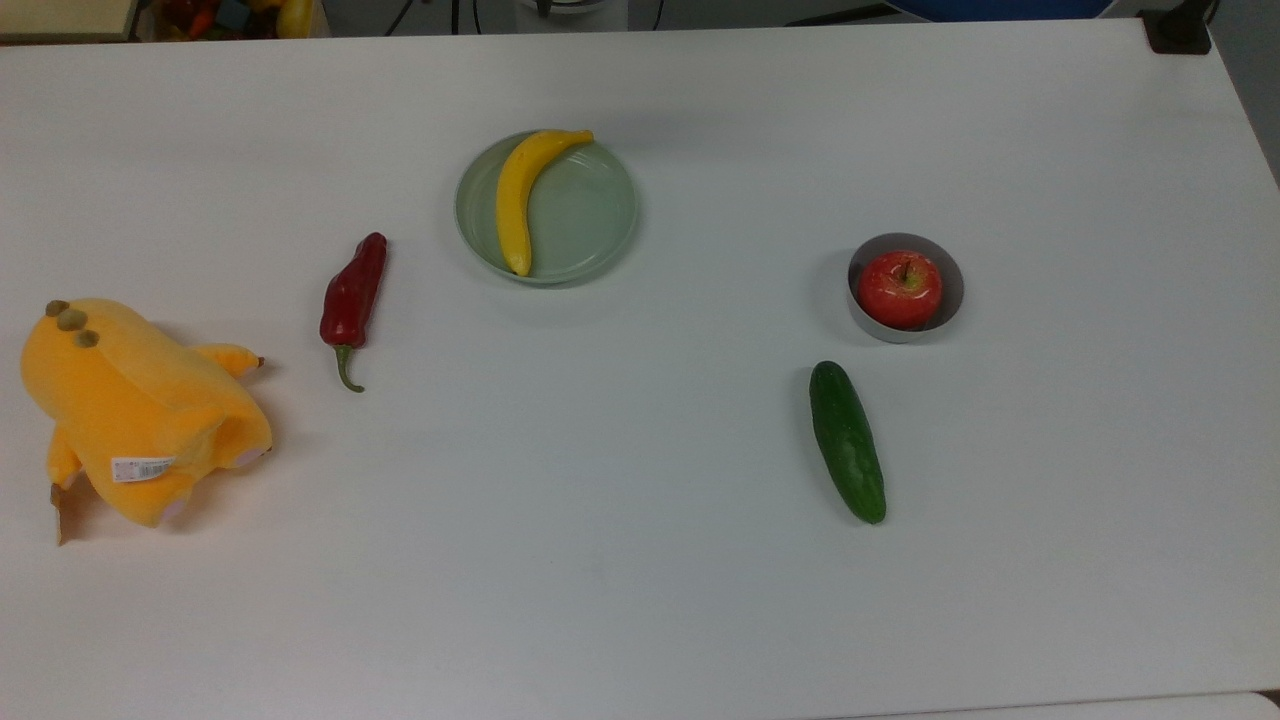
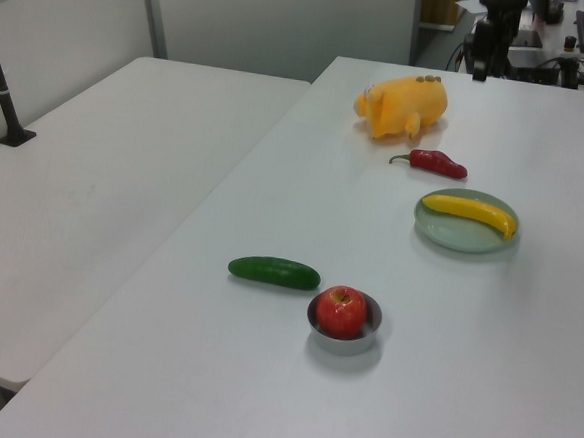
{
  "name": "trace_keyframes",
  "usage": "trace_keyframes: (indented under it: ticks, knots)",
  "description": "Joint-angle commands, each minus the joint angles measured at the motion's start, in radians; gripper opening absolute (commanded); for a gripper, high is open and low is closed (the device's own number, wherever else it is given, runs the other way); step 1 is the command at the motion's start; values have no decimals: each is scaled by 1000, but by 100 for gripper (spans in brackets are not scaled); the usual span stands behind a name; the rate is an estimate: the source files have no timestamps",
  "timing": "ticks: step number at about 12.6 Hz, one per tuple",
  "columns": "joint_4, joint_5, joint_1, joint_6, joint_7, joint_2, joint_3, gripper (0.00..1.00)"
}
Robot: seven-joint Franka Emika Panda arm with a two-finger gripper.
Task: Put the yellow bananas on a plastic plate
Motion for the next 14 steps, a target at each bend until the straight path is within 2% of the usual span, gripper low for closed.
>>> trace_keyframes:
  ticks: [1,4,7,8,14]
  knots:
    - [114,45,5,-75,21,11,-3,100]
    - [134,103,5,-70,-12,14,0,100]
    - [129,98,2,-59,-196,22,8,100]
    - [129,94,0,-58,-219,23,6,100]
    - [128,89,2,-40,-227,19,9,100]
